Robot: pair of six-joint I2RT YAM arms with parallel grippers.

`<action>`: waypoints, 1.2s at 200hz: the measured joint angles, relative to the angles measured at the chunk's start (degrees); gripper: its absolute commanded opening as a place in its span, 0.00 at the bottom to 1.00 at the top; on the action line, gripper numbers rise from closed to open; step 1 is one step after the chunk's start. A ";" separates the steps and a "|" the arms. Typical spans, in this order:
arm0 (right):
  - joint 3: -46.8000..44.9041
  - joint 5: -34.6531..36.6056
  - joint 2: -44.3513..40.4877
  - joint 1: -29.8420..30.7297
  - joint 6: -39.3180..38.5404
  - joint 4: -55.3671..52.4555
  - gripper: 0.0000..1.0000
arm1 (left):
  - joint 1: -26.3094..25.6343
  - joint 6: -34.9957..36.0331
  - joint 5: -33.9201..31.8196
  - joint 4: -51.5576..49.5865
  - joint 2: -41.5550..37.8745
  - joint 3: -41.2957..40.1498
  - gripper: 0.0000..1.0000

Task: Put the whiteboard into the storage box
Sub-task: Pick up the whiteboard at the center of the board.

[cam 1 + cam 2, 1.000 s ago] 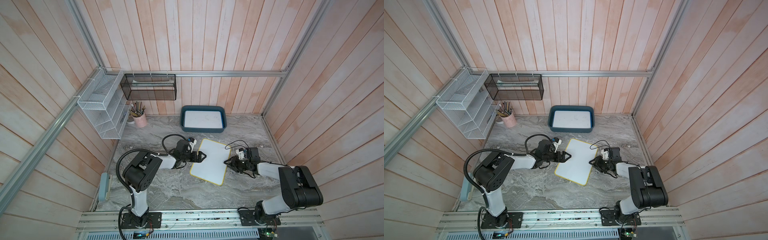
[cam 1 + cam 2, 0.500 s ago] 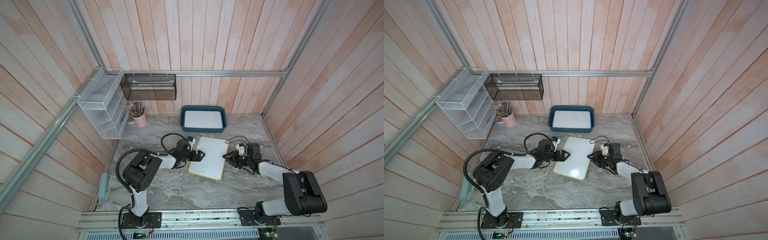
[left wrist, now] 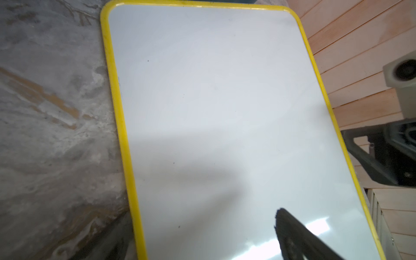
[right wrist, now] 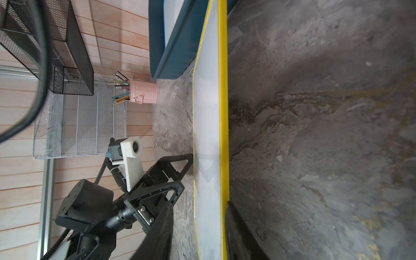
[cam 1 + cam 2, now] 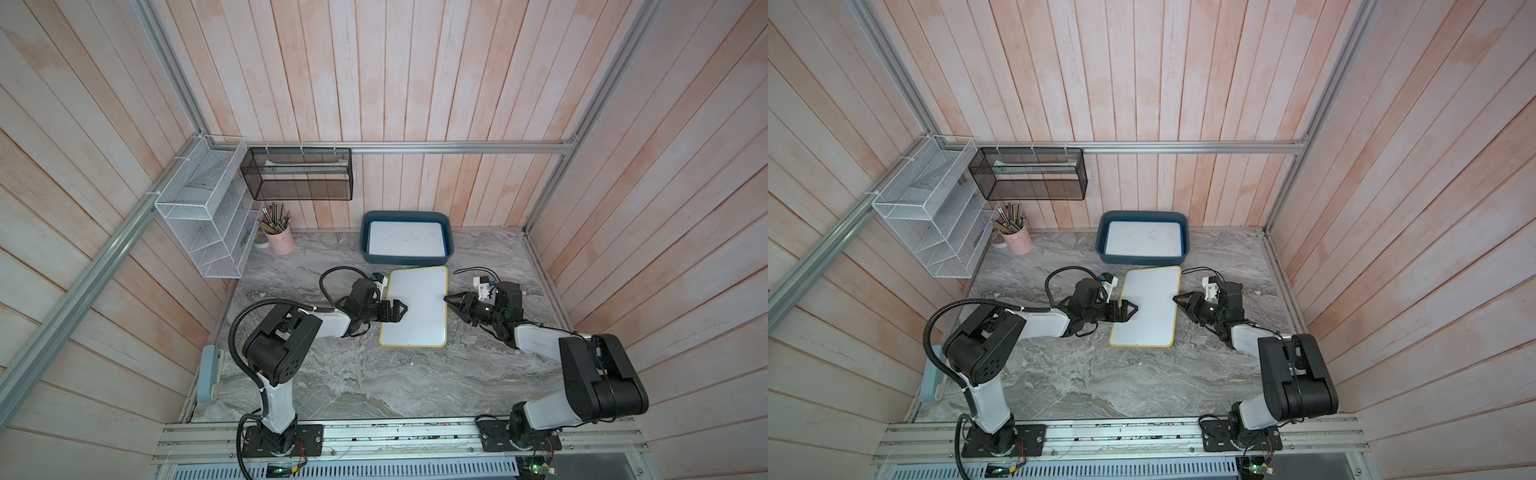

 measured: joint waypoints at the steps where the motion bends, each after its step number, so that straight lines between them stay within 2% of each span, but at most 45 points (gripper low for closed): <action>1: -0.02 0.00 0.00 0.00 0.04 0.15 0.39 | 0.00 -0.02 0.00 0.00 0.00 0.00 1.00; 55: -0.35 0.35 3.82 0.68 4.20 12.79 0.39 | 0.02 -0.33 -0.20 -0.15 -0.11 0.00 1.00; 122: -3.74 3.23 11.56 3.78 16.20 41.20 0.38 | 0.22 -0.57 -0.46 -1.20 -0.52 0.00 1.00; 160: -6.82 7.67 14.14 5.16 20.65 50.36 0.37 | 0.22 -0.70 -0.48 -1.16 -0.55 -0.04 1.00; 214: -9.51 18.40 20.24 8.55 28.48 63.32 0.36 | 0.22 -0.72 -0.46 -1.16 -0.55 -0.04 1.00; 240: -9.46 22.86 22.51 9.68 31.82 65.33 0.36 | 0.22 -0.70 -0.48 -1.25 -0.57 -0.04 1.00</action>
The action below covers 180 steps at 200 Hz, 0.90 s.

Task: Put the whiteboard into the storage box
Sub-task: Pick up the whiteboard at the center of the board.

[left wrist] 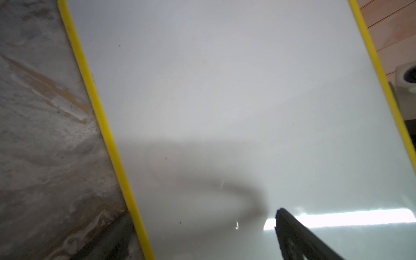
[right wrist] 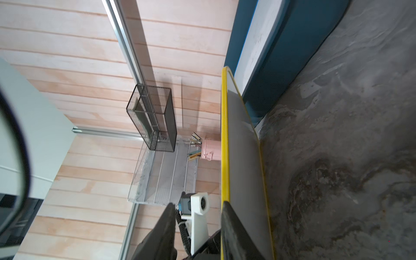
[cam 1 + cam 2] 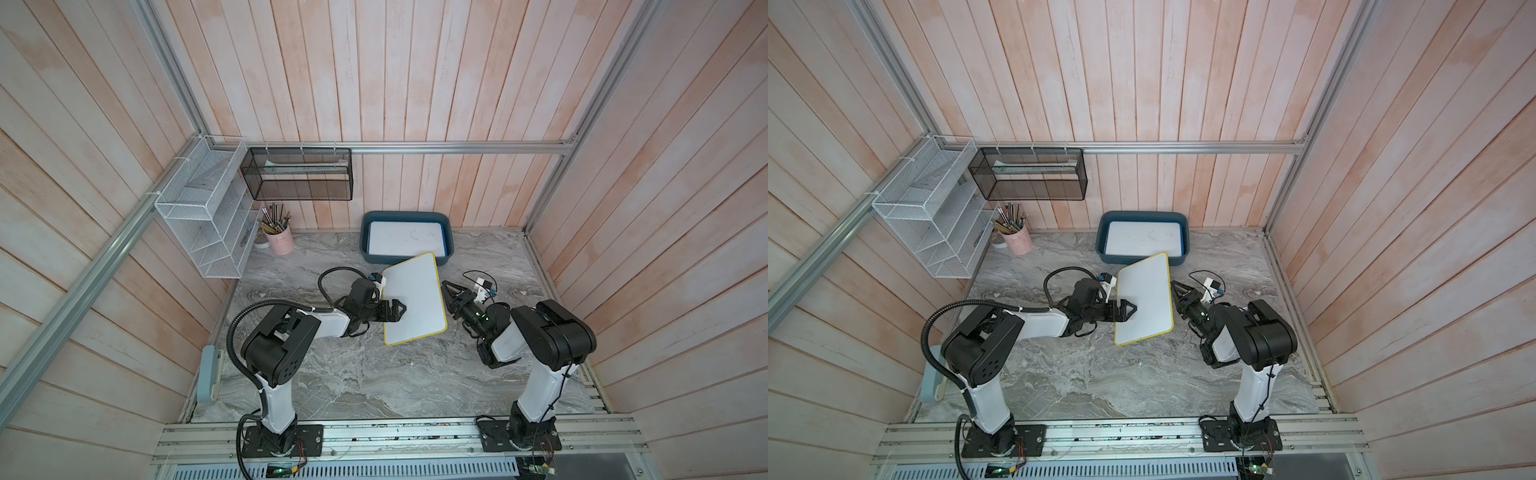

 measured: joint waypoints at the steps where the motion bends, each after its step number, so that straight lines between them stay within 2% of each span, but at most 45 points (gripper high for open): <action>1: 0.00 0.15 0.04 0.00 0.04 0.00 0.36 | 0.00 0.00 0.00 0.00 0.00 0.00 1.00; 66: -0.33 10.60 2.19 2.91 3.82 0.02 0.36 | 0.00 -0.02 -0.02 -0.13 -0.02 0.00 1.00; 97: -0.17 8.00 4.28 6.45 6.08 -0.02 0.36 | 0.11 -0.02 -0.04 -0.07 -0.13 -0.11 1.00; 180: -0.33 6.05 4.46 7.06 6.69 -0.02 0.36 | 0.22 0.00 -0.83 0.04 -0.13 -0.11 1.00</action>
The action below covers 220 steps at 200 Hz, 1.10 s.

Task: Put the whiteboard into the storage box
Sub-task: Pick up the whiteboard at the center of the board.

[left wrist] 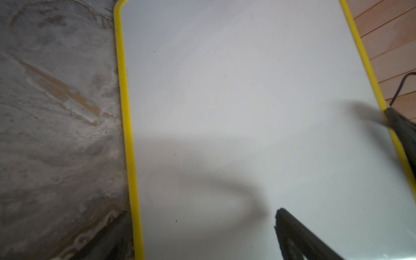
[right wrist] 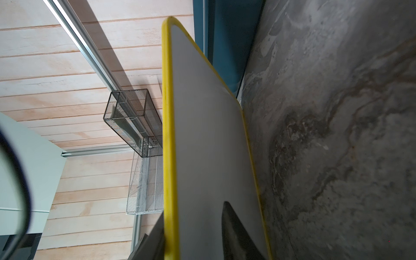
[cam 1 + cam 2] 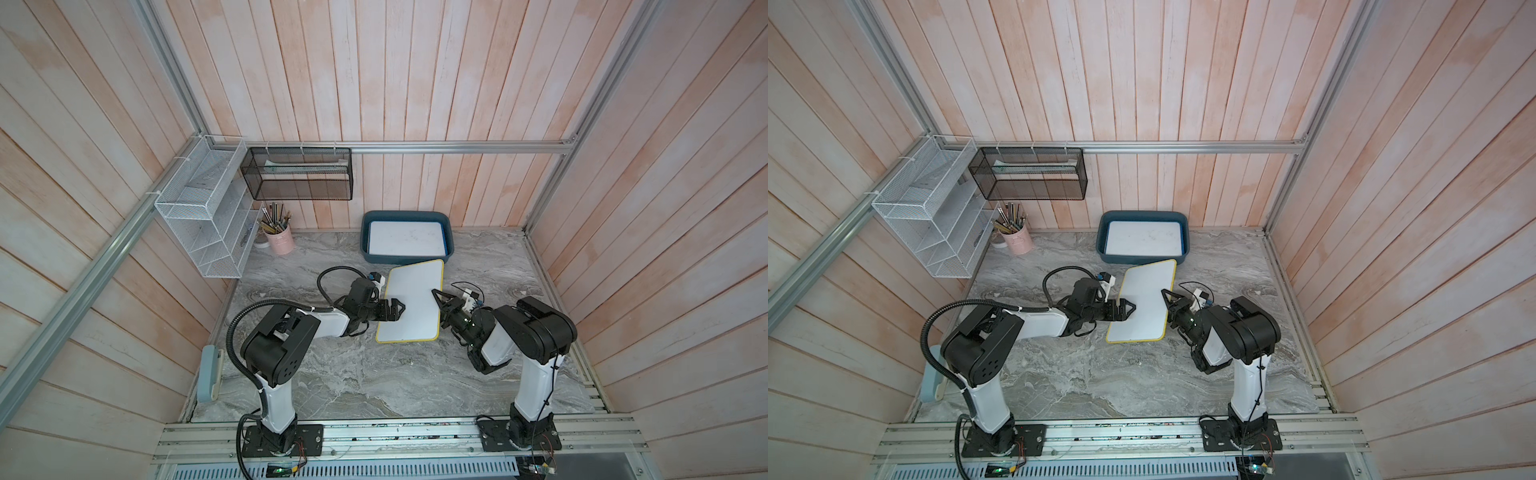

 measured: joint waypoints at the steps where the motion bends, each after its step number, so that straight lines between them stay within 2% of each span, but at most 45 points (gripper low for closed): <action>1: -0.04 -0.07 -0.02 0.00 0.02 -0.02 0.36 | 0.00 0.00 0.00 0.00 0.00 0.00 1.00; 54: -1.46 -6.58 -1.40 -0.26 -1.16 -0.46 0.36 | 0.00 0.00 0.70 0.26 0.00 -0.07 1.00; 87: -1.14 -13.40 -3.63 -3.19 -4.00 -3.30 0.36 | 0.00 -0.07 3.37 1.20 -0.31 -0.96 1.00; 154: 0.61 -25.42 -10.62 -8.52 -13.18 -18.47 0.48 | -0.02 -0.31 7.02 1.11 -0.66 -1.55 1.00; 186: 1.51 -28.74 -13.00 -10.38 -17.86 -26.99 0.54 | -0.02 -0.48 7.65 1.07 -0.66 -1.55 1.00; 220: 3.93 -30.40 -17.53 -12.57 -25.44 -41.68 0.58 | -0.35 -0.50 9.33 0.74 -0.66 -1.55 1.00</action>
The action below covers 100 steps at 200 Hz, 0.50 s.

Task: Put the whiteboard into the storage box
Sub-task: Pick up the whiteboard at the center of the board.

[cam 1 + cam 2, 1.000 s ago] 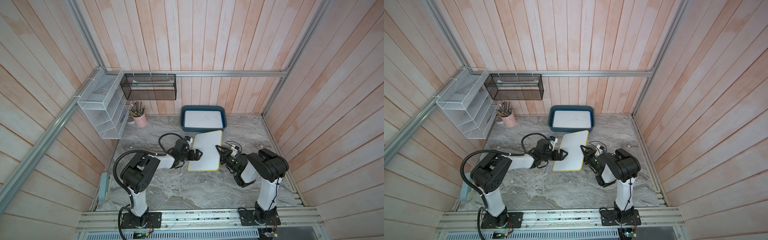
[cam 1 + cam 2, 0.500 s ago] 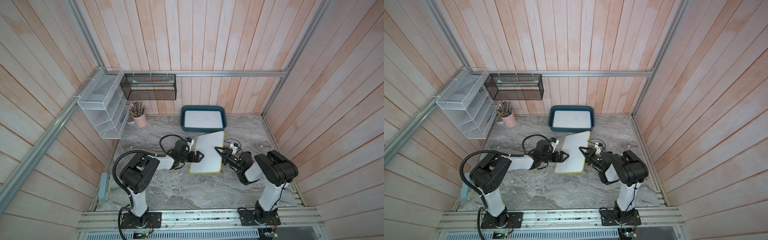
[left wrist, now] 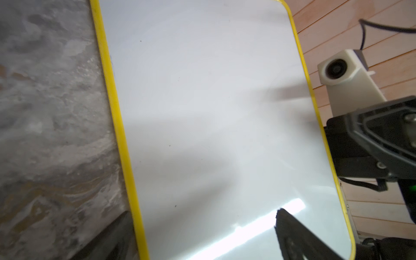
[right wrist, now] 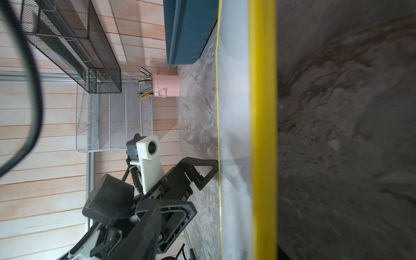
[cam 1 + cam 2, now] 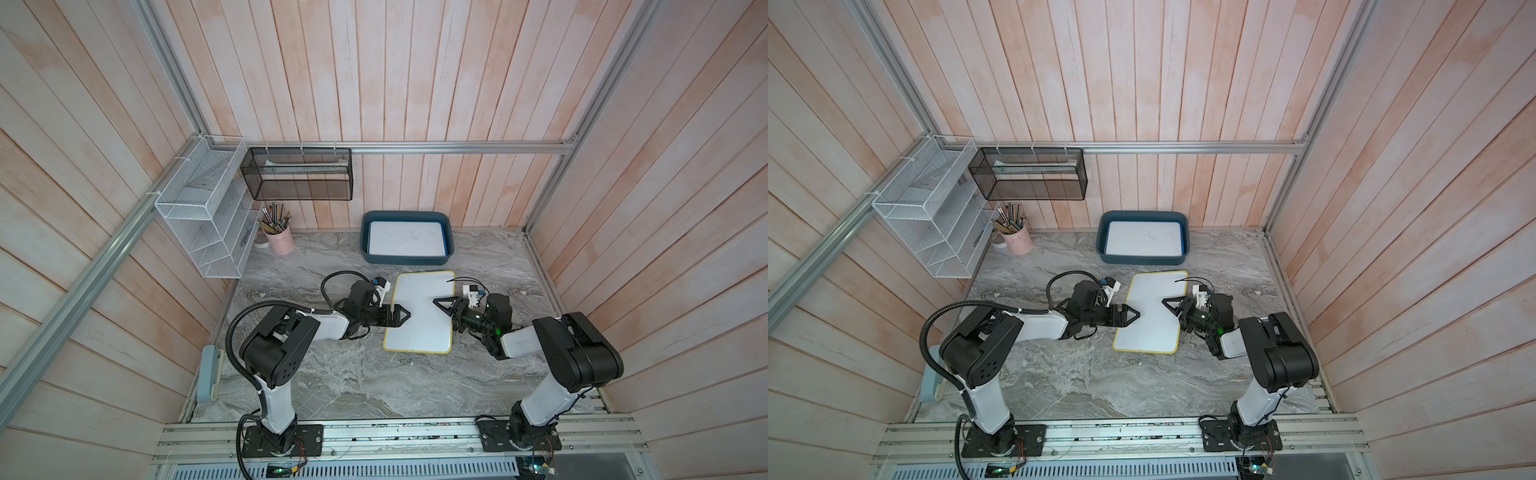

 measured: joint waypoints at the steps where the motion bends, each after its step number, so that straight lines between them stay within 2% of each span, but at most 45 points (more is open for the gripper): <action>1: 0.09 -0.02 -0.11 -0.04 -0.24 -0.35 0.58 | -0.02 0.00 0.02 -0.02 0.00 0.00 1.00; 29: 3.50 -0.46 -3.56 -1.36 -6.88 -11.34 0.59 | -0.33 -0.22 1.11 -0.09 0.02 0.00 1.00; 100: 7.65 -4.94 -3.13 -3.80 -15.32 -23.21 0.62 | -0.42 -0.57 1.51 -0.02 0.00 -0.15 1.00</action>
